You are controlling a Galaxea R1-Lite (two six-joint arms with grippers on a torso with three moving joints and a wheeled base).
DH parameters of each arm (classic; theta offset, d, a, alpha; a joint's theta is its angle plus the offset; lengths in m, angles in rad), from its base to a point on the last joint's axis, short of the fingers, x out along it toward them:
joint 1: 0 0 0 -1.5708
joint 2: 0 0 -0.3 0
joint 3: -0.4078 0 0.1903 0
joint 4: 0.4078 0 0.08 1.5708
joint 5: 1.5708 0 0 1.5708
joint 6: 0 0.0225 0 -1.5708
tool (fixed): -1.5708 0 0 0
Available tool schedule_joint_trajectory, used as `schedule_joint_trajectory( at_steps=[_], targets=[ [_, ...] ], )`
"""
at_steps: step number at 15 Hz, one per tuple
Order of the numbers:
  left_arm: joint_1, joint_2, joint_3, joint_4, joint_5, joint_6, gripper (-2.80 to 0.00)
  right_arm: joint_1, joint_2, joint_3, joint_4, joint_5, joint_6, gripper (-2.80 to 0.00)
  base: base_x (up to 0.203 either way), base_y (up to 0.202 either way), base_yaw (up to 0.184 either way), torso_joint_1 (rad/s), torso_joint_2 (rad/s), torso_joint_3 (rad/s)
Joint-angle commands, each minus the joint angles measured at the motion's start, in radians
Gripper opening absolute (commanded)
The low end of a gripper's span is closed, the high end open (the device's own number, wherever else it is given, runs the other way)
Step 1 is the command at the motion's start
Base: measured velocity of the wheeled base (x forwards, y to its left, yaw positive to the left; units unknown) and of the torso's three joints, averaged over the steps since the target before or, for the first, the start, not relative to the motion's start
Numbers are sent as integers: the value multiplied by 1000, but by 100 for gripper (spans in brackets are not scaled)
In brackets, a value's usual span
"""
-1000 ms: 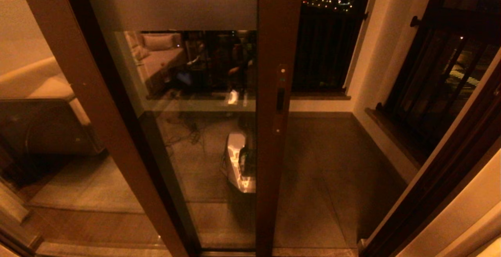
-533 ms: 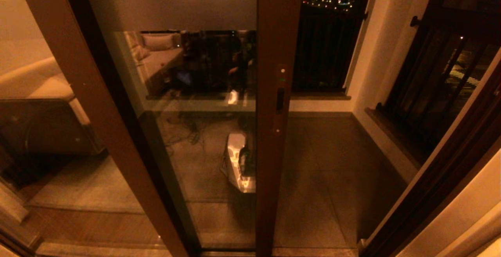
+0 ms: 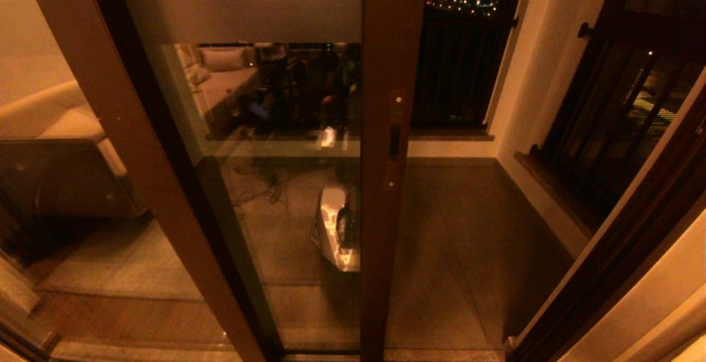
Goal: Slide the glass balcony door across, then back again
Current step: Close the slid door
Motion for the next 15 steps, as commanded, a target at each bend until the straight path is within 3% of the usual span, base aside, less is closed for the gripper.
schedule_joint_trajectory(
  at_steps=[1, 8, 11, 15],
  targets=[
    [0, -2, 3, 3, 16, -68, -280, 0, 0, 0, 0, 1, -1, -280, 0, 0, 0, 0, 0, 0],
    [0, -2, 4, -2, 23, -71, -280, 0, 1, -32, -3, -4, -9, -280, 0, 0, 0, 0, 0, 0],
    [0, -2, 4, -2, 23, -71, -280, 0, 122, -218, -2, 59, -8, -280, 0, 0, 0, 0, 0, 0],
    [0, -2, 4, -2, 23, -71, -280, 11, 575, -586, -2, 234, 28, -280, 0, 0, 0, 0, 0, 0]
  ],
)
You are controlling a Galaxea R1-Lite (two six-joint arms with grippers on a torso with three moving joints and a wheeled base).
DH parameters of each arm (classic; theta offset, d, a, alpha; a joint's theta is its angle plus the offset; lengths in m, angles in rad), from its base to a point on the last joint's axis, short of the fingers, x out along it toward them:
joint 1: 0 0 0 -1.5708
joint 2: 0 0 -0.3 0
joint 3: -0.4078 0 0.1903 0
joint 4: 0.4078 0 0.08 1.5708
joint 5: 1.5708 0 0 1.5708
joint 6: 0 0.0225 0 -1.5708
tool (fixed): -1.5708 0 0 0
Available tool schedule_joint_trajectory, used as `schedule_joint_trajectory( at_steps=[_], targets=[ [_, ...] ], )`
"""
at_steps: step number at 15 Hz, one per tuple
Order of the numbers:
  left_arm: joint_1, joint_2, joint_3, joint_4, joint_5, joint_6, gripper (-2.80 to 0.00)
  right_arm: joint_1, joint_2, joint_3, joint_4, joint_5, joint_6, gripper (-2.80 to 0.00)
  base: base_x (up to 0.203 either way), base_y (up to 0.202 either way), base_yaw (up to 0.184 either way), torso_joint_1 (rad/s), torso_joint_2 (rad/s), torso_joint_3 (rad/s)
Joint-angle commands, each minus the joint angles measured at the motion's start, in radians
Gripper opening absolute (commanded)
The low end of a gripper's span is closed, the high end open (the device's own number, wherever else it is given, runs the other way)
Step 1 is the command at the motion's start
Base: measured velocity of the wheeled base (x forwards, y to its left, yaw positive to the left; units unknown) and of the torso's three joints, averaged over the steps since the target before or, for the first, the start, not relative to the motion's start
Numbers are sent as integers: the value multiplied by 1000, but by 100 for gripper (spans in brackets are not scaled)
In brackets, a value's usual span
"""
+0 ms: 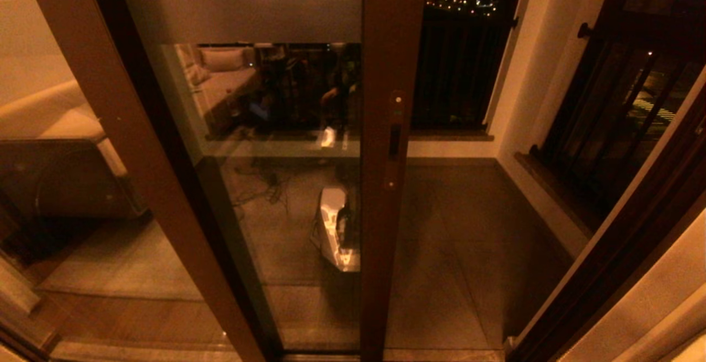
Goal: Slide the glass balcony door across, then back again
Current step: Close the slid door
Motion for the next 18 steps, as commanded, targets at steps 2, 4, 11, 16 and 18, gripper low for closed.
schedule_joint_trajectory(
  at_steps=[2, 4, 11, 16, 18],
  targets=[
    [0, 0, 0, 1, 0, 0, -280, 16, 417, -275, 14, 166, 42, -280, 0, 0, 0, 0, 0, 0],
    [0, 0, 0, 1, 0, 0, -280, 101, 582, -472, 101, 256, 73, -280, 0, 0, 0, 0, 0, 0],
    [0, 0, 0, 1, 0, 0, -280, 431, 995, -722, 353, 37, 231, -280, 0, 0, 0, 0, 0, 0],
    [0, 0, 0, 1, 0, 0, -280, 585, 1129, -906, 371, -265, 357, -280, 0, 0, 0, 0, 0, 0],
    [0, 0, 0, 1, 0, 0, -280, 687, 1163, -920, 357, -411, 441, -280, 0, 0, 0, 0, 0, 0]
  ],
)
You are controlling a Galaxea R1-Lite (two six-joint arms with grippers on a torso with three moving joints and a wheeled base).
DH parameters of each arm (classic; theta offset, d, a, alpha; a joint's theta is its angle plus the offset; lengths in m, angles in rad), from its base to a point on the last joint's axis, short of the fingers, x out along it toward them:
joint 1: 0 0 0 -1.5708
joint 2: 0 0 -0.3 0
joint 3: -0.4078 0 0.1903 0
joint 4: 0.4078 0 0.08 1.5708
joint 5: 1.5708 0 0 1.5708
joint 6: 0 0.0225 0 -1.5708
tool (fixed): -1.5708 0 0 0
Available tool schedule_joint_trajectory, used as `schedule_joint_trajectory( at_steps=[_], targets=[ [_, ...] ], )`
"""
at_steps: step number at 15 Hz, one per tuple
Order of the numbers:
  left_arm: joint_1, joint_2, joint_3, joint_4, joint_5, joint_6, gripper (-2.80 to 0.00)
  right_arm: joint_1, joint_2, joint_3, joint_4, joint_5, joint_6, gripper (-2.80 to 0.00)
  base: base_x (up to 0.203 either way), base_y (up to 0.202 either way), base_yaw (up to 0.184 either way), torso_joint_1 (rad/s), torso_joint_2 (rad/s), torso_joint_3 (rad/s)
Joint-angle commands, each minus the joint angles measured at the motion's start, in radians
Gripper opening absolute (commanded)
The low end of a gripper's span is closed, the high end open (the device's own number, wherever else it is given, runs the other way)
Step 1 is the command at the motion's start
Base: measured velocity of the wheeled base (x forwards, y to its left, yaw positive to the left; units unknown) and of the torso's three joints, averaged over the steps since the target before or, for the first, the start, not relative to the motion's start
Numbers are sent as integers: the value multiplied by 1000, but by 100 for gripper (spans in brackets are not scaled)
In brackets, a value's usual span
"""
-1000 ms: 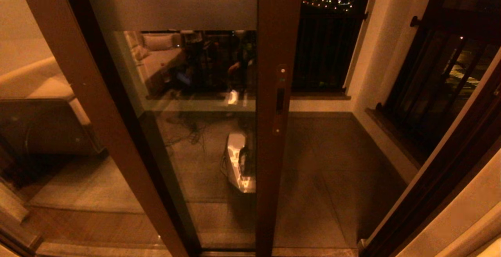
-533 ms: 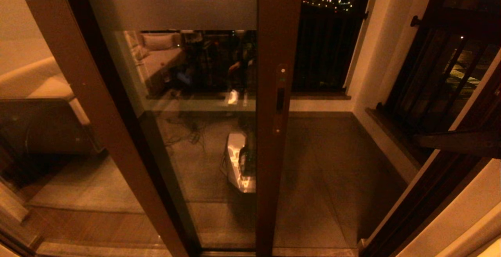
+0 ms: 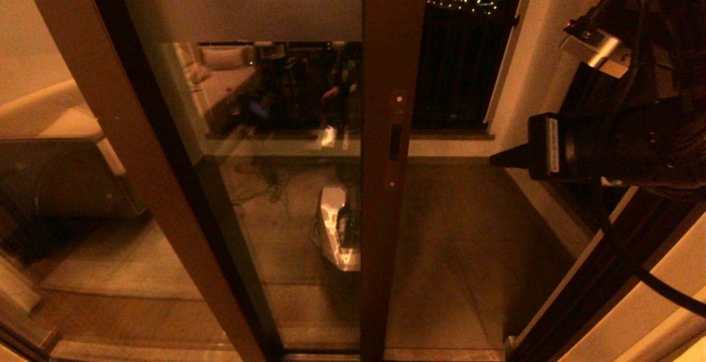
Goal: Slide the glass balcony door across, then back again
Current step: Close the slid door
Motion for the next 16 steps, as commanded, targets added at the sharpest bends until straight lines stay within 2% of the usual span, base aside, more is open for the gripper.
schedule_joint_trajectory(
  at_steps=[1, 2, 3, 5, 6, 8, 11, 12, 16],
  targets=[
    [0, 0, 0, 0, 0, 0, -280, 88, 73, -21, -14, -175, 55, -280, 0, 0, 0, 0, 0, 0],
    [0, 0, 0, 0, 0, 0, -280, 113, 109, -24, -33, -279, 66, -280, 0, 0, 0, 0, 0, 0],
    [0, 0, 0, 0, 0, 0, -280, 129, 140, -15, -84, -343, 72, -280, 0, 0, 0, 0, 0, 0],
    [0, 0, 0, 0, 0, 0, -280, 135, 146, 10, -136, -360, 73, -280, 0, 0, 0, 0, 0, 0],
    [0, 0, 0, 0, 0, 0, -280, 133, 149, 29, -149, -361, 69, 0, 0, 0, 0, 0, 0, 0],
    [0, 0, 0, 0, 0, 0, -280, 116, 169, 90, -279, -361, 13, 0, 0, 0, 0, 0, 0, 0],
    [0, 0, 0, 0, 0, 0, -280, 87, 196, 204, -627, -362, -155, 0, 0, 0, 0, 0, 0, 0],
    [0, 0, 0, 0, 0, 0, -280, 83, 214, 219, -683, -362, -204, 0, 0, 0, 0, 0, 0, 0],
    [0, 0, 0, 0, 0, 0, -280, 45, 315, 154, -755, -361, -247, 0, 0, 0, 0, 0, 0, 0]
  ],
)
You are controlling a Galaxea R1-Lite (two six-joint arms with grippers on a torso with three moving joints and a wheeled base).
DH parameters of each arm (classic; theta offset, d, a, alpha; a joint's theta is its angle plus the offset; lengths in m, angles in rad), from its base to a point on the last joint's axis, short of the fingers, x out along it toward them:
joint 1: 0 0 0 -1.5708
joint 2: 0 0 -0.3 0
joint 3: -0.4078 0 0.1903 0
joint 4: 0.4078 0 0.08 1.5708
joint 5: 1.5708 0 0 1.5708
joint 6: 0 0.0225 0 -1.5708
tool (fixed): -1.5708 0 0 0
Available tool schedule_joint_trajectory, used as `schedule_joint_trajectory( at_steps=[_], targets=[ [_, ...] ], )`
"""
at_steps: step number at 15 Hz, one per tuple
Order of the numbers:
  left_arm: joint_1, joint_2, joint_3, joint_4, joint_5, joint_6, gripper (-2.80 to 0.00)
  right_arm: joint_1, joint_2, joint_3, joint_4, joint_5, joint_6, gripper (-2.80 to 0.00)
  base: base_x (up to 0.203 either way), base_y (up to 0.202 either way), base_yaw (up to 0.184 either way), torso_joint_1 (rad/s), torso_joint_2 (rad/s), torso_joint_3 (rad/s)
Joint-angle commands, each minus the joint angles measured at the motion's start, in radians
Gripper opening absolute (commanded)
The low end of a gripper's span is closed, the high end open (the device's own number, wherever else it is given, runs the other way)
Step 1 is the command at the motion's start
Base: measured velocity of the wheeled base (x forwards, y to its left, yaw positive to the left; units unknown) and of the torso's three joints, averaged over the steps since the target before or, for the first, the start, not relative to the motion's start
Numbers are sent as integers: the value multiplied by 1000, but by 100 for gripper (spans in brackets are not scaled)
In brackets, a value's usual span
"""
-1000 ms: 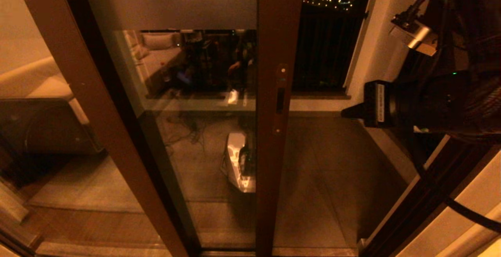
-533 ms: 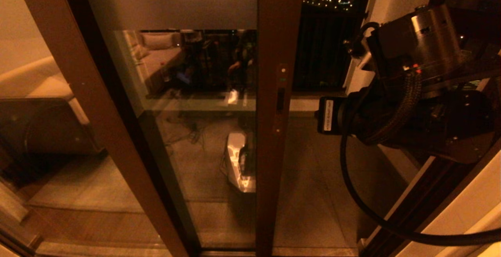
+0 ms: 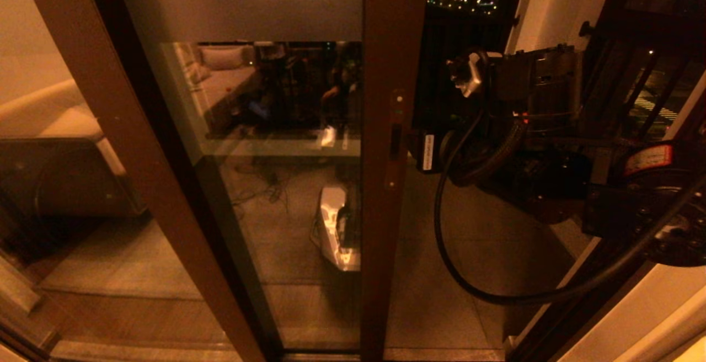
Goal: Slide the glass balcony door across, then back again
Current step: Close the slid door
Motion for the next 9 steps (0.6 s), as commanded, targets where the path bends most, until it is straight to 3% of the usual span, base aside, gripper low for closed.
schedule_joint_trajectory(
  at_steps=[1, 9],
  targets=[
    [0, 0, 0, 0, 0, 0, -280, -27, 63, -21, -49, -1, -21, 0, 0, 0, 0, 0, 0, 0],
    [0, 0, 0, 0, 0, 0, -280, -54, 130, -57, -58, 6, -30, 0, 0, 0, 0, 0, 0, 0]
  ],
)
